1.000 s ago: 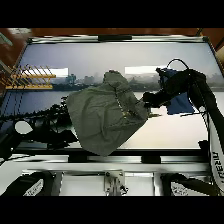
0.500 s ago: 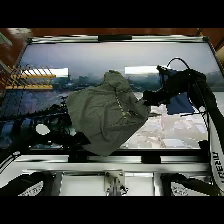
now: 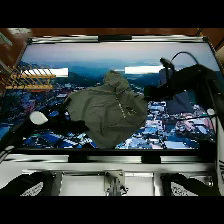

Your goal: Fold the shirts.

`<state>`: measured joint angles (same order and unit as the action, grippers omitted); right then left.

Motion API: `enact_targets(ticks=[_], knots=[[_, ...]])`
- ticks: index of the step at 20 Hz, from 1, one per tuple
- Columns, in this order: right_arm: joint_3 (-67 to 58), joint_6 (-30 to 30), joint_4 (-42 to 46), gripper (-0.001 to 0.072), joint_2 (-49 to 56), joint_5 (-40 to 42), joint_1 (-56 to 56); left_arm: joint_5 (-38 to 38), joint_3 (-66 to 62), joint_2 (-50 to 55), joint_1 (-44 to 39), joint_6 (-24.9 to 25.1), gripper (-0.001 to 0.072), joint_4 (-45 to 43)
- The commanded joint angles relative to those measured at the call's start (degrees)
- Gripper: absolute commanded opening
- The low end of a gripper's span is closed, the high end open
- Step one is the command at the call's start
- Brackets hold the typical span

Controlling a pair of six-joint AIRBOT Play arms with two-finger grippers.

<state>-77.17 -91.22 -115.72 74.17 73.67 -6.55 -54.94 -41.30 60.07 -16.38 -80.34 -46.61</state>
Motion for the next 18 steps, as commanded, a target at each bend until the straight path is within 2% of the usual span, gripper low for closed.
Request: enact_targets(ticks=[1,4,6,8,12,16,18], knots=[[-7.9,-1.8,3.1,0.0057,-7.5,-1.2,0.0,-10.0,-20.5,-8.8,1.8,-1.2,0.0029,-19.3],[-18.1,-1.8,9.6,0.0057,-17.2,-9.0,-0.1,-7.8,-44.0,-15.8,6.6,-1.4,0.003,-26.1],[-21.9,-1.8,11.0,0.0057,-24.5,-17.5,-0.1,-5.2,-57.6,-18.1,10.3,-4.5,0.0029,-26.1],[-23.6,-1.2,10.9,0.0057,-30.5,-21.7,-0.1,-4.6,-67.2,-19.3,12.8,-7.6,0.003,-26.1],[-23.6,0.6,10.7,0.0057,-38.8,-18.3,-0.1,-5.2,-72.6,-22.6,13.2,-10.9,0.003,-26.1],[-23.6,0.7,10.7,0.0057,-42.7,-13.0,-0.1,-15.6,-72.3,-23.1,13.2,-10.8,0.0029,-26.4],[-23.6,1.1,10.8,0.0057,-42.5,-8.0,-0.1,-20.0,-71.2,-23.1,13.2,-10.8,0.003,-28.2]])
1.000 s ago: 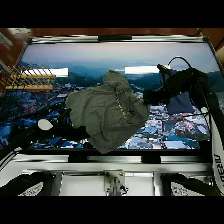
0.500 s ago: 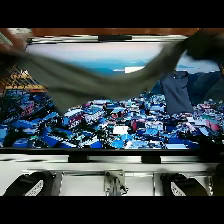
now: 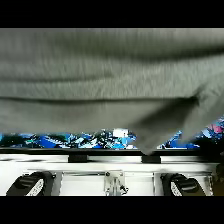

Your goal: Fold the shirts.

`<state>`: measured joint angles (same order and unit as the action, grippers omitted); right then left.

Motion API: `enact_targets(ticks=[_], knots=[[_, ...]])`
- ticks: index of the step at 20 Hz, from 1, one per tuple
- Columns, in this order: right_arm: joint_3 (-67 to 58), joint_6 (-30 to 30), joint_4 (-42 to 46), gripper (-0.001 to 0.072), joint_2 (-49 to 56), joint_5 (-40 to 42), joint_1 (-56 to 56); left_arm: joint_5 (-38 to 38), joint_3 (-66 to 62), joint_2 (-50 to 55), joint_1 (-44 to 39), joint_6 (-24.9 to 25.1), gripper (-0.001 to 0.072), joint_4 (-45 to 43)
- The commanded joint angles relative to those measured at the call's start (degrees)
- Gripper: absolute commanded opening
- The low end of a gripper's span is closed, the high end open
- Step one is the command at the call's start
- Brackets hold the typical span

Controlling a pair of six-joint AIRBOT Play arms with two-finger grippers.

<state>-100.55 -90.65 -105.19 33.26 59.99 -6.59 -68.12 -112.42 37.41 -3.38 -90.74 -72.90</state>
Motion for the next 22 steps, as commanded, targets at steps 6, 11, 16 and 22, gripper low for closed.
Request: enact_targets(ticks=[6,11,16,22], knots=[[5.6,4.9,3.9,0.0057,5.0,33.8,0.0,-17.8,16.9,-0.5,0.2,-0.4,0.003,-3.9],[26.8,5.1,4.2,0.0057,11.5,26.6,0.0,-13.0,44.1,2.8,0.2,-0.6,0.0032,-3.1],[30.8,5.1,0.0,0.0057,28.3,-0.5,0.0,6.6,48.0,18.6,0.2,-0.6,0.0031,-1.4],[30.8,5.2,-11.4,0.0069,46.0,-26.3,0.0,28.1,44.8,37.9,0.2,-0.6,0.0031,3.6]])
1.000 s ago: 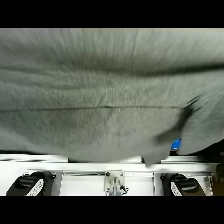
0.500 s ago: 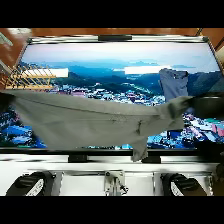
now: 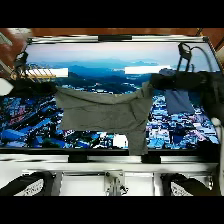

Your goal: Fold the shirts.

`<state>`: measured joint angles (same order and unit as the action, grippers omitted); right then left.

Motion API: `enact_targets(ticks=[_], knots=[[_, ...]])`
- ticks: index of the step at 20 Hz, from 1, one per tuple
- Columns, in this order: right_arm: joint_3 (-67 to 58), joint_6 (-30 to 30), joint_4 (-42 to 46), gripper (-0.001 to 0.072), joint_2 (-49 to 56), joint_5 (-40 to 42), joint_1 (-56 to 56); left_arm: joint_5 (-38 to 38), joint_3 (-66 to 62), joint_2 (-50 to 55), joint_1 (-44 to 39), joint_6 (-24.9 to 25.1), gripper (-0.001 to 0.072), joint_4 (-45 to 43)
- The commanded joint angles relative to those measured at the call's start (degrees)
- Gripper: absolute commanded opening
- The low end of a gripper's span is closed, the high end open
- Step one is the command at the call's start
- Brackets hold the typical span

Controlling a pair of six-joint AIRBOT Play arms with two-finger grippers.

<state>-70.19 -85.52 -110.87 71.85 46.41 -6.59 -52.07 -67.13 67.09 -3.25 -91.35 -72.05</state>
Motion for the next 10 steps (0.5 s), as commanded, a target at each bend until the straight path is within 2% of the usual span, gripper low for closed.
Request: enact_targets(ticks=[1,2,3,4,5,6,8,10], knots=[[0.4,0.0,-6.6,0.0083,9.1,-13.3,0.0,14.2,-0.5,10.3,0.0,0.0,0.0032,4.2],[0.4,0.0,-7.1,0.0084,10.3,-13.2,0.0,15.6,-0.5,11.9,0.0,0.0,0.0034,5.9],[0.4,0.0,-7.1,0.0152,10.6,-12.9,0.0,15.9,-0.5,13.1,0.0,0.0,0.0088,7.6],[0.4,0.0,-7.1,0.0481,10.3,-12.7,0.0,15.2,-0.5,13.5,0.0,0.0,0.0325,8.0],[0.4,-0.9,-6.6,0.0616,9.2,-12.0,0.0,13.6,-0.6,13.4,0.3,0.0,0.0617,8.0],[0.4,-1.4,-4.9,0.0616,7.7,-10.8,0.0,9.8,-1.3,13.2,1.2,0.4,0.0715,7.9],[0.4,-1.6,2.0,0.0616,3.2,-4.8,0.5,-3.2,-4.7,13.1,4.7,0.8,0.0713,5.4],[0.4,-1.6,12.2,0.0616,-1.7,6.4,2.2,-18.2,-8.3,13.1,9.5,0.9,0.0709,-0.8]])
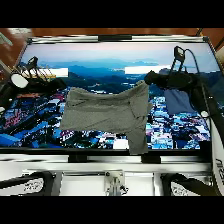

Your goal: Fold the shirts.

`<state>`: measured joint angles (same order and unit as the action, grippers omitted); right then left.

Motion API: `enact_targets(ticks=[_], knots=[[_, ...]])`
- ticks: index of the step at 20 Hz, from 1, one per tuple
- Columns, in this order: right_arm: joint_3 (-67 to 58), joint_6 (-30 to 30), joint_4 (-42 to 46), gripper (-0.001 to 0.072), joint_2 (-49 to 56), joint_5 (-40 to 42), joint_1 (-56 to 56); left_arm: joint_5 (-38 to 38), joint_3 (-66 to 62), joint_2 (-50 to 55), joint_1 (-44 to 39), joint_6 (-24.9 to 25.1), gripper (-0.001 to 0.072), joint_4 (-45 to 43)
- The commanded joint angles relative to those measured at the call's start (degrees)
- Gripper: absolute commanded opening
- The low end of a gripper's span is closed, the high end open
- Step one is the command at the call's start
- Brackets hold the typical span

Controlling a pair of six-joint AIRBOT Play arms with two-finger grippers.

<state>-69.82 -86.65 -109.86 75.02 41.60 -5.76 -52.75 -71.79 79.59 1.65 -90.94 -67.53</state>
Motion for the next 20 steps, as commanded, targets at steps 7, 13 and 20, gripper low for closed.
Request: enact_targets(ticks=[7,13,20], knots=[[6.2,-9.9,2.7,0.0612,-9.9,42.9,17.8,-33.0,9.4,0.5,17.9,14.1,0.0681,2.8],[10.1,-9.7,-6.3,0.0612,-9.7,38.9,19.5,-21.9,18.3,2.4,17.6,17.3,0.0669,8.3],[10.1,-9.4,-6.2,0.0612,-9.7,38.6,19.5,-20.9,18.4,7.1,15.7,18.5,0.0663,11.3]])
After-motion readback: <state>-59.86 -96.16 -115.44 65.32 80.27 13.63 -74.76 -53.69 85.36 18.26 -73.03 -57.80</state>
